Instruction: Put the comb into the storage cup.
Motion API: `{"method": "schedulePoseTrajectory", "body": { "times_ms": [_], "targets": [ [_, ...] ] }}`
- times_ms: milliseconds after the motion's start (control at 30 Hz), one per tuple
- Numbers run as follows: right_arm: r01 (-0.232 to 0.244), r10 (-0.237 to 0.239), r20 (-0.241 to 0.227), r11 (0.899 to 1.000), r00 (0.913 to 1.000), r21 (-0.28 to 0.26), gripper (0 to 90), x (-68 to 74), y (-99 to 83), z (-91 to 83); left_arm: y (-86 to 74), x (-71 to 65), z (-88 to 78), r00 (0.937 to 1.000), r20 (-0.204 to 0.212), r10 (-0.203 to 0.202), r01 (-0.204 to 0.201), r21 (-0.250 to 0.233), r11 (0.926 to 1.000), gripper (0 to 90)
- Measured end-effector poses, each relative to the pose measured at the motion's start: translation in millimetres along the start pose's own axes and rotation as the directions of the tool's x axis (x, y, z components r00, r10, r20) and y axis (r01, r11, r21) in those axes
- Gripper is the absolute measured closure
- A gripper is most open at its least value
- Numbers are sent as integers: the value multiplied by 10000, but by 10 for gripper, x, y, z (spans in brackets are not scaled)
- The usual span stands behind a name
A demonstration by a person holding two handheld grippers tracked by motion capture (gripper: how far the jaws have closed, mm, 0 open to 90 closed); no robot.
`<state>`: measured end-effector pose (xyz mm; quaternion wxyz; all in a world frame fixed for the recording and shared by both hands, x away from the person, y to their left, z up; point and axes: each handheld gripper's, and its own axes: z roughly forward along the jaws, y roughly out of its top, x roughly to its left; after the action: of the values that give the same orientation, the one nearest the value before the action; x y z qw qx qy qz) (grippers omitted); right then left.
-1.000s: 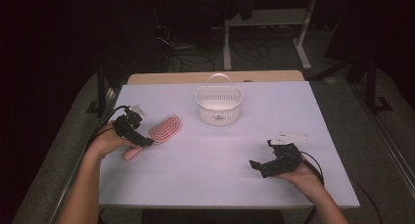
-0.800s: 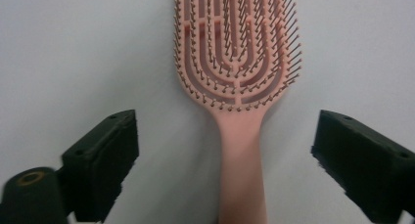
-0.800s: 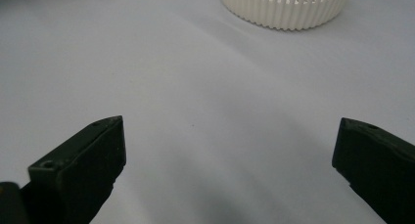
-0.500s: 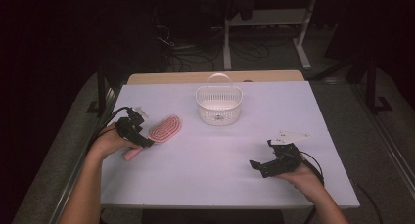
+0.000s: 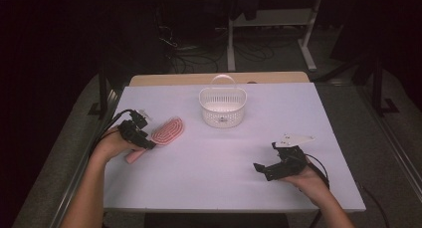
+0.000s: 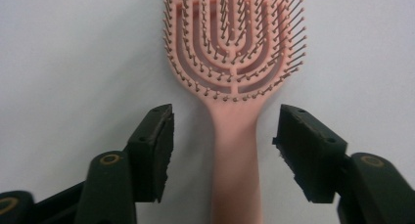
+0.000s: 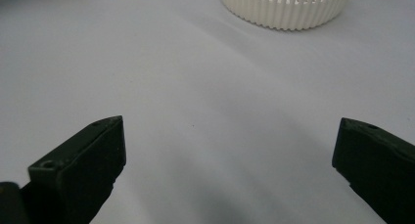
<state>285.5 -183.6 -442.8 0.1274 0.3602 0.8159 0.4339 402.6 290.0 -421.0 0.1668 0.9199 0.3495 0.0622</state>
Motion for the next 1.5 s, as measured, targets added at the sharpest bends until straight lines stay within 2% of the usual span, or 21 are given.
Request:
{"method": "schedulePoseTrajectory", "body": {
  "times_ms": [500,800,1167,1500],
  "targets": [
    [4,-4,29,10000,10000,-1,0,-1,0,-2,53,-11,52,10000,-37,-52,55,608,9981,571],
    [-4,4,40,10000,10000,0,0,1,0,-4,106,-35,117,9999,-105,137,-125,1096,9939,619],
    [6,-6,45,10000,10000,-2,0,2,0,-6,151,-66,135,9992,-306,245,-201,1367,9904,651],
    [-4,5,49,10000,10000,-3,0,3,-1,-9,160,-76,138,9995,-294,117,-73,1448,9894,688]
  ]
}}
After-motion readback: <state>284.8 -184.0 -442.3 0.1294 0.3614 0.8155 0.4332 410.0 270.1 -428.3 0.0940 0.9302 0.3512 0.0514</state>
